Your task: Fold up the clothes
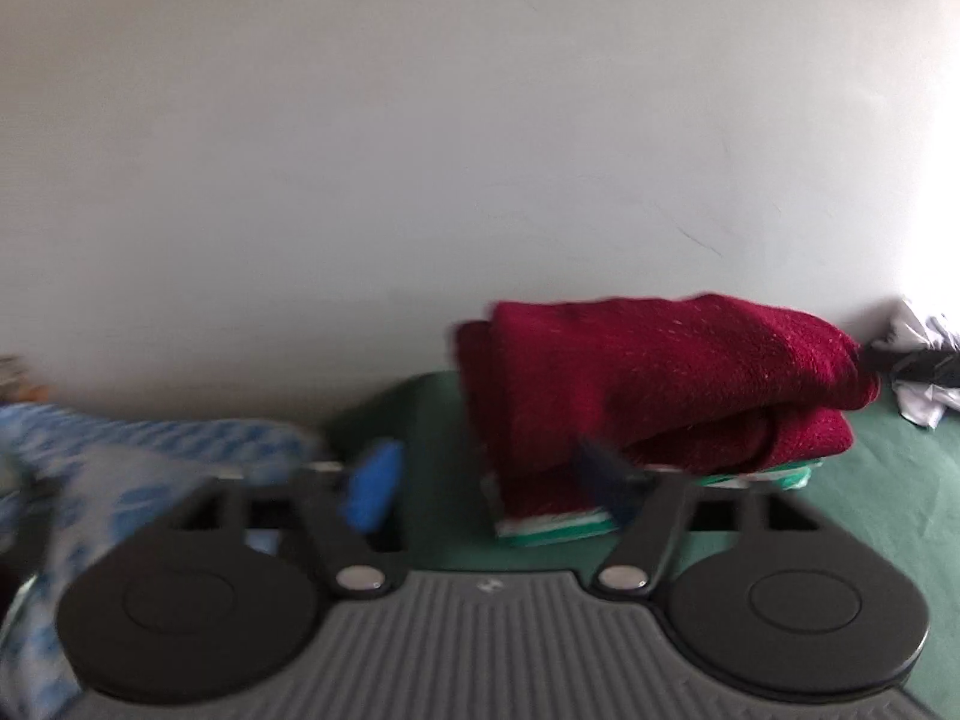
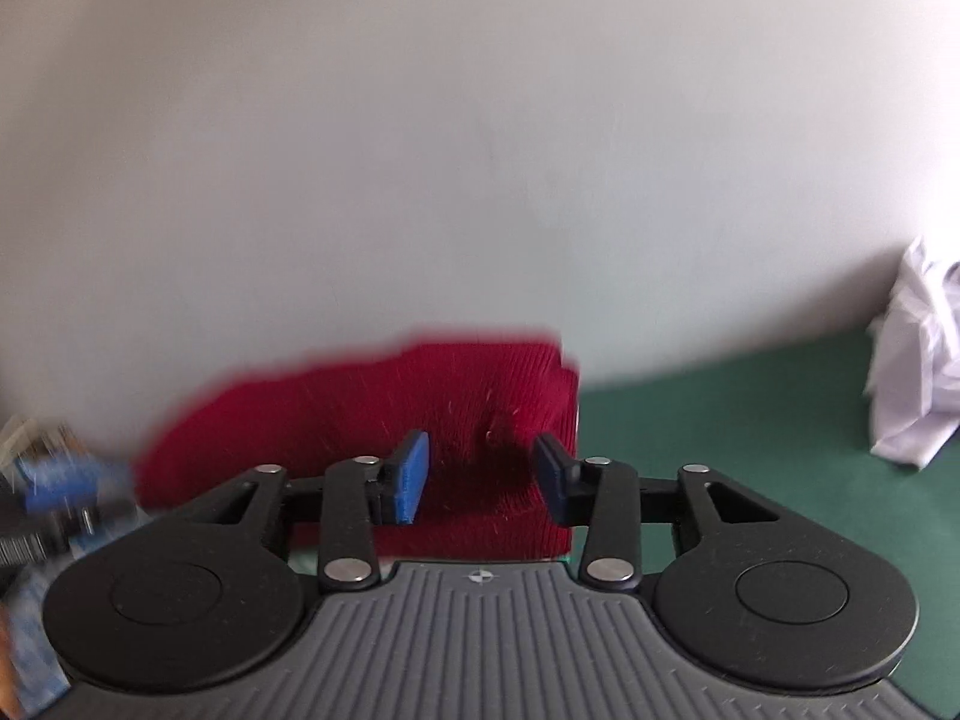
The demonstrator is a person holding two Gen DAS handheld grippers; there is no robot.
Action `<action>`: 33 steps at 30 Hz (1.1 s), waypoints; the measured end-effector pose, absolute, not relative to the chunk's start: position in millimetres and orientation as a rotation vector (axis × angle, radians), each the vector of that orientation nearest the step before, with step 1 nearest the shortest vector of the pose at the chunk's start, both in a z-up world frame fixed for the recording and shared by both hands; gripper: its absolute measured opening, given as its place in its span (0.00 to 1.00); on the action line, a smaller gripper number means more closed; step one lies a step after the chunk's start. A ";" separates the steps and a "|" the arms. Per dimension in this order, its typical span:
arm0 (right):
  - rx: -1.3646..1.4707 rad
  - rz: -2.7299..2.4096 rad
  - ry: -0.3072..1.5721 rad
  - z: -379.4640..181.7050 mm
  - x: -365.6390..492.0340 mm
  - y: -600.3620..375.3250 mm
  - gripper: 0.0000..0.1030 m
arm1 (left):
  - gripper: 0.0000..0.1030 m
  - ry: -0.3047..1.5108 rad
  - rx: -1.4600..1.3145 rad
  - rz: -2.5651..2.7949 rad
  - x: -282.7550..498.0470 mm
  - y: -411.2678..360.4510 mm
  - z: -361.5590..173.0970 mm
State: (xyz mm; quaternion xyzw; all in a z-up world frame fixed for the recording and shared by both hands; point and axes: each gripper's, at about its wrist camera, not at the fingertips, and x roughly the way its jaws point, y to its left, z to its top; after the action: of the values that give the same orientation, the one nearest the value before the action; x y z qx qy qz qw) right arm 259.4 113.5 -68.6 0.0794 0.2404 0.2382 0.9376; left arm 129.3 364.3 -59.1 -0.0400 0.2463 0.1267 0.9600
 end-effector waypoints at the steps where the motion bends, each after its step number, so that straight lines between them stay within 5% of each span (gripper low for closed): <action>1: 0.168 0.490 0.489 -60.6 245.9 104.3 0.63 | 0.88 0.490 -0.086 0.283 109.2 359.4 -57.2; 2: 0.173 0.494 0.488 -52.7 232.2 95.1 0.71 | 0.88 0.490 -0.087 0.295 89.1 352.4 -56.9; 13: -0.291 0.424 0.972 -112.7 11.0 52.6 0.72 | 0.93 0.901 -0.116 0.353 -54.7 233.9 -106.8; 19: -0.278 0.420 0.844 -84.4 2.2 49.8 0.84 | 0.97 0.881 -0.035 0.498 -65.1 203.5 -78.9; 33: -0.086 0.319 0.807 -60.7 -39.0 7.7 0.85 | 0.99 0.831 -0.064 0.504 -83.2 155.5 -38.5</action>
State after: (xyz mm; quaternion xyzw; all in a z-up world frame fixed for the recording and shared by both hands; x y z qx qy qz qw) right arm -39.0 7.7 -60.7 -0.0417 0.3911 0.1544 0.9064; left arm -83.2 155.5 -38.5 -0.0306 0.3993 0.2423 0.8837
